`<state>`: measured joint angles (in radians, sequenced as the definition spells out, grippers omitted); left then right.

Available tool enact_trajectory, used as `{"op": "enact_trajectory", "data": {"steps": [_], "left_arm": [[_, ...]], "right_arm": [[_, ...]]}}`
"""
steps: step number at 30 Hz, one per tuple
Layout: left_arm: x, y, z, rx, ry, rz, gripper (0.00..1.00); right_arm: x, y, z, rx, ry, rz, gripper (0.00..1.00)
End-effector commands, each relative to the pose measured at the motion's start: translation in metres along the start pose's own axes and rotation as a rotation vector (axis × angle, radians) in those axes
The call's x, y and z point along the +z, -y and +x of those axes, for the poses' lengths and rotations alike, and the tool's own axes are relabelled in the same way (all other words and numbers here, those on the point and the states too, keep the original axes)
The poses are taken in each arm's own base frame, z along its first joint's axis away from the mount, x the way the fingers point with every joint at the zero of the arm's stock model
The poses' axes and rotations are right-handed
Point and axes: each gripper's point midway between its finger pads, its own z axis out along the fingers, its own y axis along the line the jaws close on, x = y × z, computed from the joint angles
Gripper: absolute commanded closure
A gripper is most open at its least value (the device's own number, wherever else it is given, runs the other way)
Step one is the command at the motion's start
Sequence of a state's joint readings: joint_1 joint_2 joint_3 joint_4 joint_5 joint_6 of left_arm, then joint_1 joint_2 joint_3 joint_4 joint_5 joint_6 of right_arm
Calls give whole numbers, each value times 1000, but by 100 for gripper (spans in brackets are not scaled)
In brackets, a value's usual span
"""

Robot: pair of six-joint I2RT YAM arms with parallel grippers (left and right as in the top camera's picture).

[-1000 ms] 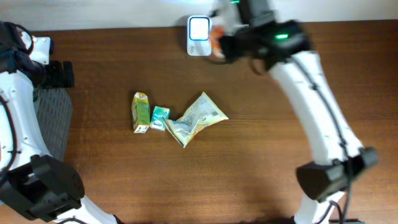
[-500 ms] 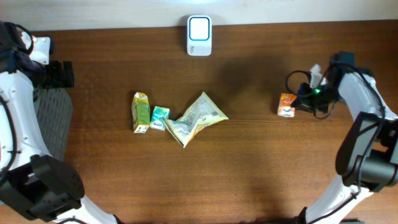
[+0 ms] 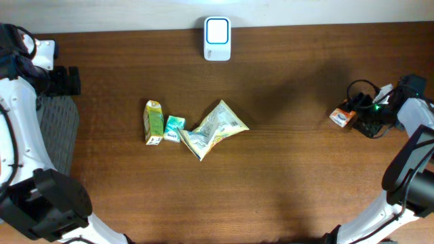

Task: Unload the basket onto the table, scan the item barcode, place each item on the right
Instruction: 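Carry the orange box right and release it on the table, then reach the right gripper to the snack bag and grasp it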

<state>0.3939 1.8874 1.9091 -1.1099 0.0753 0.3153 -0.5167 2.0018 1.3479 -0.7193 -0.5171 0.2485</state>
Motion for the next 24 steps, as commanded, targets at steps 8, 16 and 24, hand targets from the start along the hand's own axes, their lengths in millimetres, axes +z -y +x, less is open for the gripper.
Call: {"op": "enact_trajectory", "data": {"steps": [8,16,24], "left_arm": [[2,1,2,13,-6,9,1],[2,1,2,13,-6,9,1],[2,1,2,13,-6,9,1]], "right_arm": [[-40,-210,85,-624,-192,-203,1],[32,-320,255,-957,-225,-98,36],[105,-267,278,-682,-283,190,93]]}}
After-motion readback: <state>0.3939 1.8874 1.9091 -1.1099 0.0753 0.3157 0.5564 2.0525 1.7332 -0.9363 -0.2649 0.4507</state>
